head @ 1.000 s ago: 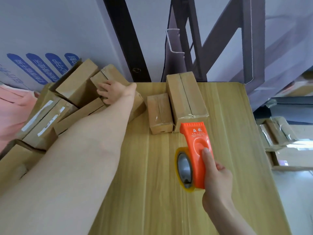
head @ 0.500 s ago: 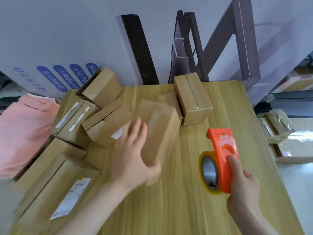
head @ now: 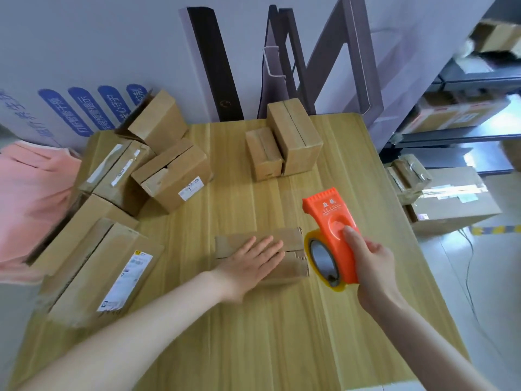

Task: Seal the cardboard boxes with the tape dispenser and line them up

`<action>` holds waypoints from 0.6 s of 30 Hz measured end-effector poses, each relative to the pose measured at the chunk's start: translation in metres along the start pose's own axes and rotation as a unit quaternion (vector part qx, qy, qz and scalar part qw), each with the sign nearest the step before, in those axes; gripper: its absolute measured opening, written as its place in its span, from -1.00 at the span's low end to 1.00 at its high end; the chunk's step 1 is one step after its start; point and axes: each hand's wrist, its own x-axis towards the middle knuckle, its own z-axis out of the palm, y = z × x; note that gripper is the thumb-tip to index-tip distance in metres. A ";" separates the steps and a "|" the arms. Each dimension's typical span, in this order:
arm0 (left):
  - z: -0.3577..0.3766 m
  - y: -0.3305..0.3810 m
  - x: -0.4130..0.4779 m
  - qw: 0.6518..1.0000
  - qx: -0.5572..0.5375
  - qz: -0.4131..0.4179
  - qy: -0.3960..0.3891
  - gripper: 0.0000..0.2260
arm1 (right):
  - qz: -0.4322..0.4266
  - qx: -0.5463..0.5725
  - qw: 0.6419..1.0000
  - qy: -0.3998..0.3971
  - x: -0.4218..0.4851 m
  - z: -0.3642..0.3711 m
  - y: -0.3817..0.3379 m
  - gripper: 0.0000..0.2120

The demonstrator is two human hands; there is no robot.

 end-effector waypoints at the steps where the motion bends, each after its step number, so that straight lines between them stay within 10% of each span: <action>1: 0.002 -0.001 -0.004 1.000 0.009 0.026 -0.003 -0.10 | -0.006 -0.004 1.000 -0.009 -0.005 -0.001 0.000 -0.73; 5: -0.008 -0.001 -0.014 0.977 -0.212 0.014 0.002 -0.16 | -0.047 -0.037 0.997 -0.051 -0.023 -0.007 -0.007 -0.73; 8: -0.061 0.008 -0.016 0.737 -0.654 -0.145 0.089 -0.52 | -0.072 -0.053 0.990 -0.109 -0.030 -0.013 -0.016 -0.75; 11: -0.108 0.000 -0.019 0.530 -0.816 -0.183 0.136 -0.51 | -0.104 -0.094 0.980 -0.145 -0.031 -0.016 -0.027 -0.76; 18: -0.141 -0.008 -0.040 0.531 -0.806 -0.176 0.195 -0.73 | -0.159 -0.156 0.955 -0.197 -0.025 -0.015 -0.048 -0.79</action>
